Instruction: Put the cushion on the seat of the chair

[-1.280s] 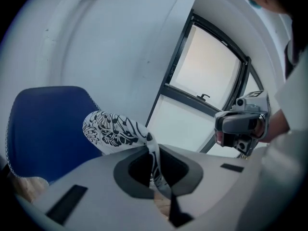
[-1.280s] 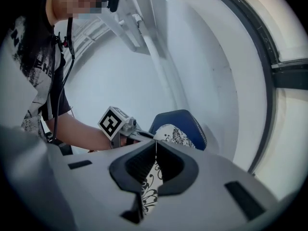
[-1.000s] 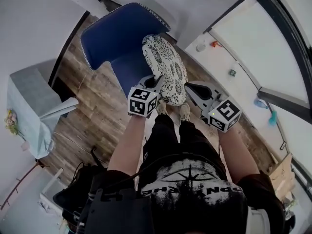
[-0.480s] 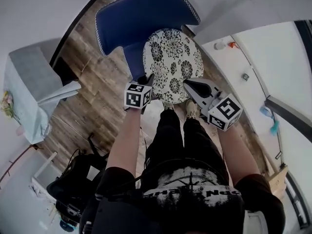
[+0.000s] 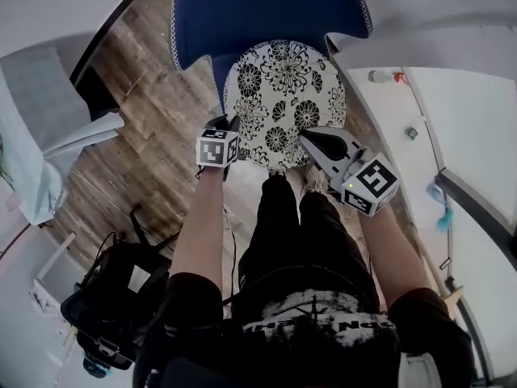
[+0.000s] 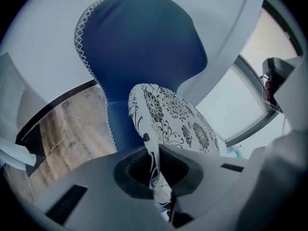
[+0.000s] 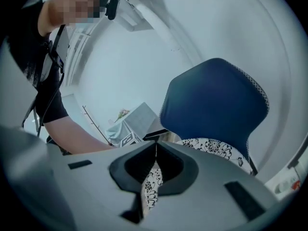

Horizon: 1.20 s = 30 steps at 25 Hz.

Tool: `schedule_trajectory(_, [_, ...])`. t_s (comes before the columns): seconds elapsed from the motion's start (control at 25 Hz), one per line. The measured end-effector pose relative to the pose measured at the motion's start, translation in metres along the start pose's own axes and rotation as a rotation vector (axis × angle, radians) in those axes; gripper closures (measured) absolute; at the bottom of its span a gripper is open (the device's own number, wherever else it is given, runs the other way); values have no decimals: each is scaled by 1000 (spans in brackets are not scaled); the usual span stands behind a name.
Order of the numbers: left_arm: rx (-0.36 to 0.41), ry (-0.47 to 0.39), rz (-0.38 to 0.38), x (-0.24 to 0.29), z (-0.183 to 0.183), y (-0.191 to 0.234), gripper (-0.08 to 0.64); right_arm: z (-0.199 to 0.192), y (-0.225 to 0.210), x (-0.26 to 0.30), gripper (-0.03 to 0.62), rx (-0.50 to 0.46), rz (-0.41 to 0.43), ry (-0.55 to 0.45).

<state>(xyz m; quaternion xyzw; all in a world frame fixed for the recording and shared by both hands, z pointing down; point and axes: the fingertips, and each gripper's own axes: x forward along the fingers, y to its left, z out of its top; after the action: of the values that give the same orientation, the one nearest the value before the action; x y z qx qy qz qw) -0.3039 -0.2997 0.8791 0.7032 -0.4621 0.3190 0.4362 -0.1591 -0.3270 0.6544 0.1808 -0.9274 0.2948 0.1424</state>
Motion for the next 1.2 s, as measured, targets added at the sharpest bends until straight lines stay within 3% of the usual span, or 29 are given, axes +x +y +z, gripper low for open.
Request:
schedule_trajectory(0.32, [-12, 85, 74, 36, -34, 40, 535, -25, 9, 33, 574, -10, 64, 44])
schedule_trajectory(0.68, [-28, 94, 113, 51, -49, 60, 530, -55, 14, 28, 574, 13, 81, 101])
schedule_trajectory(1.04, [-14, 74, 211, 37, -48, 70, 362, -52, 19, 20, 574, 12, 89, 90])
schedule_trajectory(1.2, [15, 69, 272, 26, -53, 74, 342, -49, 20, 12, 574, -8, 88, 78])
